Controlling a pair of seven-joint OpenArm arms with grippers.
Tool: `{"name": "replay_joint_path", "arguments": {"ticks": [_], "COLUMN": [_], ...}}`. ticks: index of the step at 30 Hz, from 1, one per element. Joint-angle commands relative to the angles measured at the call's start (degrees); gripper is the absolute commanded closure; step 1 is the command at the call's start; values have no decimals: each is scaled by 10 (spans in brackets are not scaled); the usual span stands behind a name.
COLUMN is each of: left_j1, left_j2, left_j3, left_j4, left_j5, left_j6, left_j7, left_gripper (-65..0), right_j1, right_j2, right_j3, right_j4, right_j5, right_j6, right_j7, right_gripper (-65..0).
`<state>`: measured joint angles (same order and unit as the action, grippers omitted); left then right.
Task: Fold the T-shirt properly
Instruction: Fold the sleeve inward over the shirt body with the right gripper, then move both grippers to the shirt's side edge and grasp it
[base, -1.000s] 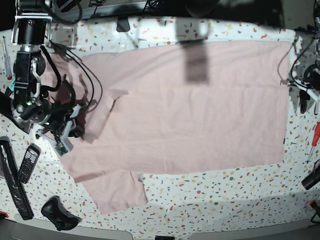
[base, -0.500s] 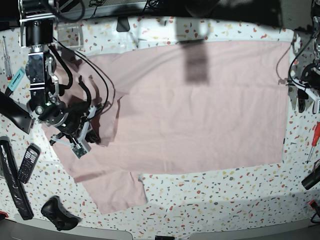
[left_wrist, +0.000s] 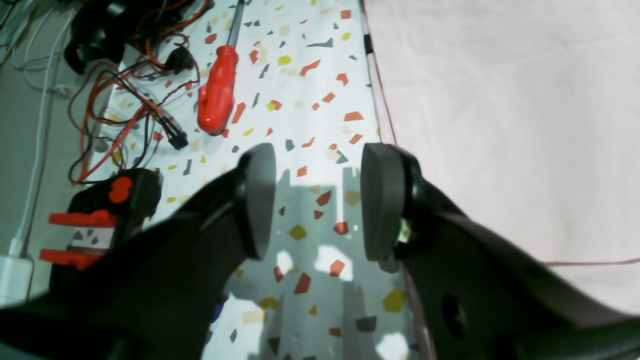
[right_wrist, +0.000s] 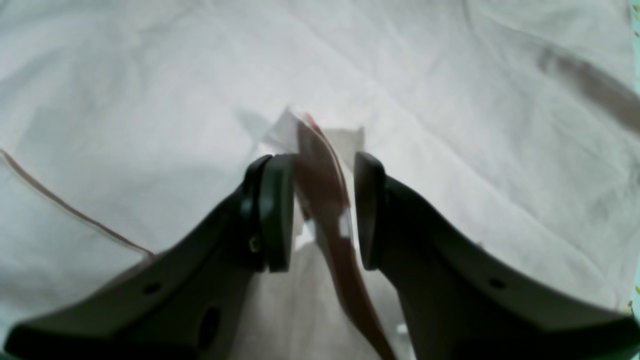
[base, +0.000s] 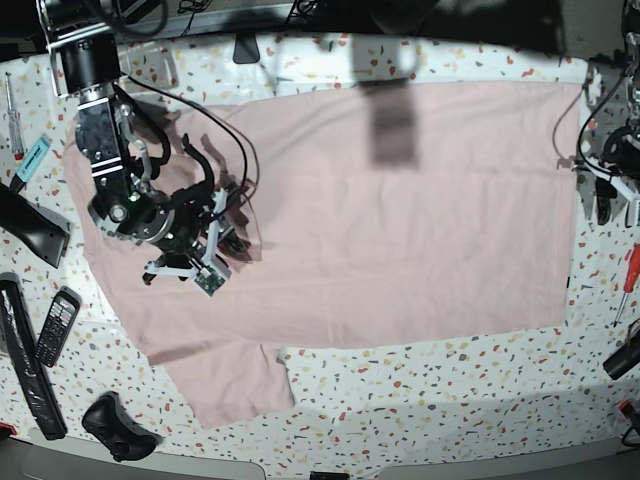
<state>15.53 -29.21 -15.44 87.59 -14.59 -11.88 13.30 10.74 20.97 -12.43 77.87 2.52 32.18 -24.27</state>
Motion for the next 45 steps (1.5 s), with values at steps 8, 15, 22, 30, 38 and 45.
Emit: {"name": "replay_joint_path", "arguments": {"ticks": [8,15,22,30,38,45], "left_j1": [-6,-6,-6,5,77,124], "left_j2": [-12,-12,-11,-11,-12,-11], "left_j3": [-6,-6,-6,-6,-6,-6], "left_j4": [8,8,8,8,8,8], "left_j5": [2,2,0,-10,-39,-40], "left_j6": [3,3,-35,-44,-126,-143], "left_j7": [-14,-14,5,23,18,23], "left_gripper": [-260,-260,-260,-260,-191,-191], "right_j1": [13,13,8,-79,-141,-178], "right_j2": [8,8,8,8,7,7], "right_j3": [80,217,248,248,248,248], "right_j4": [9,9,9,9,9,9], "right_j5": [12,136,190,198,191,188], "right_j6": [-11,-17,-16,-15,-16,-15], "right_j7": [-58,-140,-221,-229,-195,-195], "right_gripper": [-194,-192,-192,-190,-190,-190]}}
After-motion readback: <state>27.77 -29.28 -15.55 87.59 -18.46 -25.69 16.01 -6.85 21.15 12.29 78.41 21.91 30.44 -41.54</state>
